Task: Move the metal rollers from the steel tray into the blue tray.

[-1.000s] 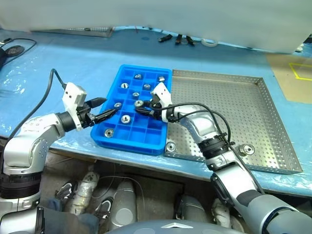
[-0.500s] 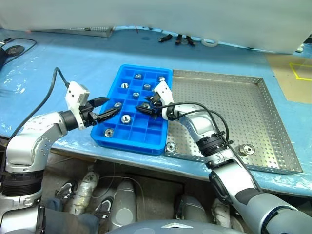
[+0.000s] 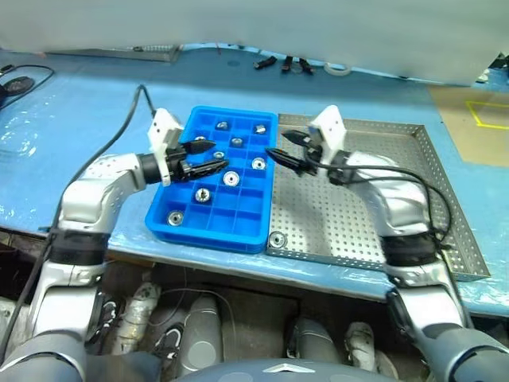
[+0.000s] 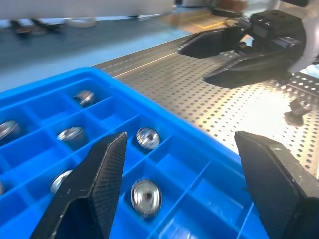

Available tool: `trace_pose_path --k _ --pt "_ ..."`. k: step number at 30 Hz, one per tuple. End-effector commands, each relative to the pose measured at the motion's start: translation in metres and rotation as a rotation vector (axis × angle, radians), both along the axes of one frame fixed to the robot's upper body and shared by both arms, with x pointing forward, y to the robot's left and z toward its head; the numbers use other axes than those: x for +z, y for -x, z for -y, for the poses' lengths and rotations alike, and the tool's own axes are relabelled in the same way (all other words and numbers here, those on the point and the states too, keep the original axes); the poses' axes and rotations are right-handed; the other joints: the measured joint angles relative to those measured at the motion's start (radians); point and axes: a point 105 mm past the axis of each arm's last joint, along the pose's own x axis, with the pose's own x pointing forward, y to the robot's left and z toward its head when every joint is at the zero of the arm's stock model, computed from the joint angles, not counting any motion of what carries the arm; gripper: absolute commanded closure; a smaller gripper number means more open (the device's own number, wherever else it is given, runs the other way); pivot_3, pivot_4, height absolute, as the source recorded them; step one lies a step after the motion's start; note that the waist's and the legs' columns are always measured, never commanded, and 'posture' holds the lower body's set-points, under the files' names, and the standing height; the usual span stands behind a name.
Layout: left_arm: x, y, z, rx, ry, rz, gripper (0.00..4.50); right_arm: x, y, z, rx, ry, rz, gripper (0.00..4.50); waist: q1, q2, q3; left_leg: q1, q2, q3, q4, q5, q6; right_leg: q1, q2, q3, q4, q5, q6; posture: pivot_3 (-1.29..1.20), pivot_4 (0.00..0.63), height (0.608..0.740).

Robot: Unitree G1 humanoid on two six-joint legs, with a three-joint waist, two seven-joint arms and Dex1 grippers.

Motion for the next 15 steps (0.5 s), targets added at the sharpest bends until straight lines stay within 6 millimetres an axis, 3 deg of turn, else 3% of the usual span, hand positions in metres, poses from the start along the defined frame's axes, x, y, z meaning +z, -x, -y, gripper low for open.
trace_pose_path --k 1,6,15 --pt "0.009 -0.006 0.02 -0.098 -0.005 0.051 0.86 0.02 0.02 0.032 -0.059 0.026 0.057 1.22 -0.015 0.0 0.0 0.0 0.0 0.0 0.0 0.0 0.0 0.0 0.0 0.001 0.0 0.0 0.0 -0.16 0.15 0.74" --pt "0.007 -0.012 0.056 -0.234 0.006 0.05 0.86 0.006 0.039 0.078 -0.228 0.086 0.012 1.22 -0.054 0.0 0.0 0.003 0.0 0.002 0.001 -0.001 0.002 0.002 0.0 0.003 0.0 -0.002 -0.003 -0.29 0.15 0.74" --pt "0.004 -0.004 0.109 -0.448 0.009 0.063 0.86 -0.04 0.067 0.121 -0.409 0.126 -0.116 1.22 -0.109 0.0 0.0 0.004 0.0 0.008 0.006 -0.009 0.015 0.003 0.0 0.009 -0.002 -0.002 -0.004 -0.41 0.15 0.74"
